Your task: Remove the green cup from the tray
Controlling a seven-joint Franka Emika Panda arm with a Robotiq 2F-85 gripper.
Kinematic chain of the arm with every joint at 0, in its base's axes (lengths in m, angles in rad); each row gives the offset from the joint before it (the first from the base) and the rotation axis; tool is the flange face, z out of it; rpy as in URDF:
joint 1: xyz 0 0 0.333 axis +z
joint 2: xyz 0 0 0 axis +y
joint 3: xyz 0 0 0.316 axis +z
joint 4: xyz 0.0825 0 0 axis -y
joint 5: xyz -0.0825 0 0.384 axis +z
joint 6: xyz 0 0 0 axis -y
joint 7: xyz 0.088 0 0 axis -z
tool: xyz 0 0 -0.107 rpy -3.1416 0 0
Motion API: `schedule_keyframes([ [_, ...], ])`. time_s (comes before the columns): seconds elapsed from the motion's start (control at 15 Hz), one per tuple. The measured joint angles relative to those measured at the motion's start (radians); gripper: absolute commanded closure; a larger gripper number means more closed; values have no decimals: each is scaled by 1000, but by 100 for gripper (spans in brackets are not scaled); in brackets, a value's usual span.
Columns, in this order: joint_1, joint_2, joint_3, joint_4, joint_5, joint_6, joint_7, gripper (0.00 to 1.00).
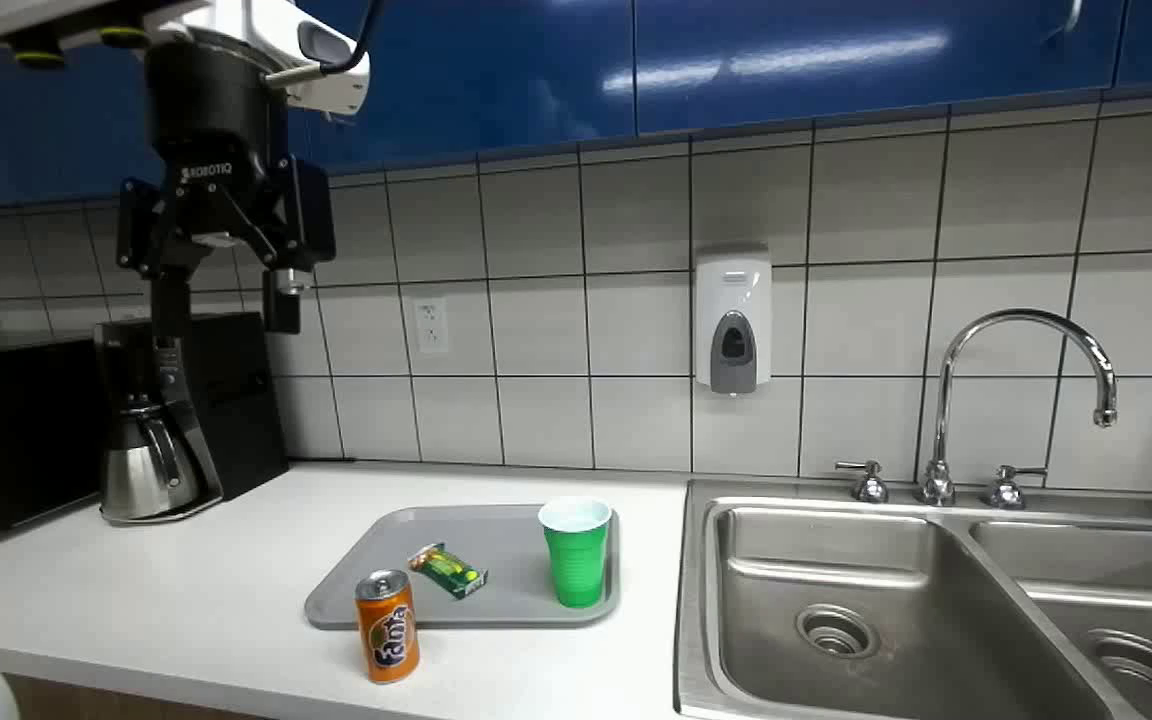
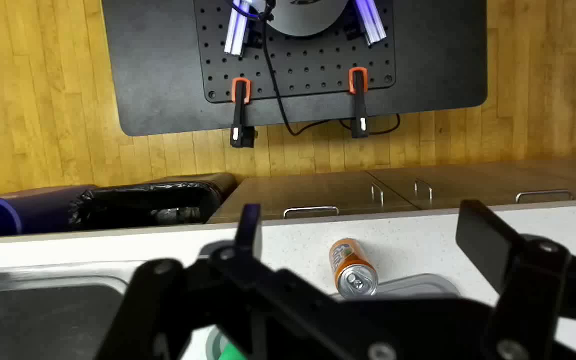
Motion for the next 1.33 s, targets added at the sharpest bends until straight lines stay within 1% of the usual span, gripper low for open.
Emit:
schedule_keyframes([
  [0.53, 0, 2, 0, -9, -2, 15, 0, 0],
  [0.93, -11, 2, -6, -54, -8, 103, 2, 0],
  [1.33, -32, 10, -28, -106, -19, 217, 2, 0],
])
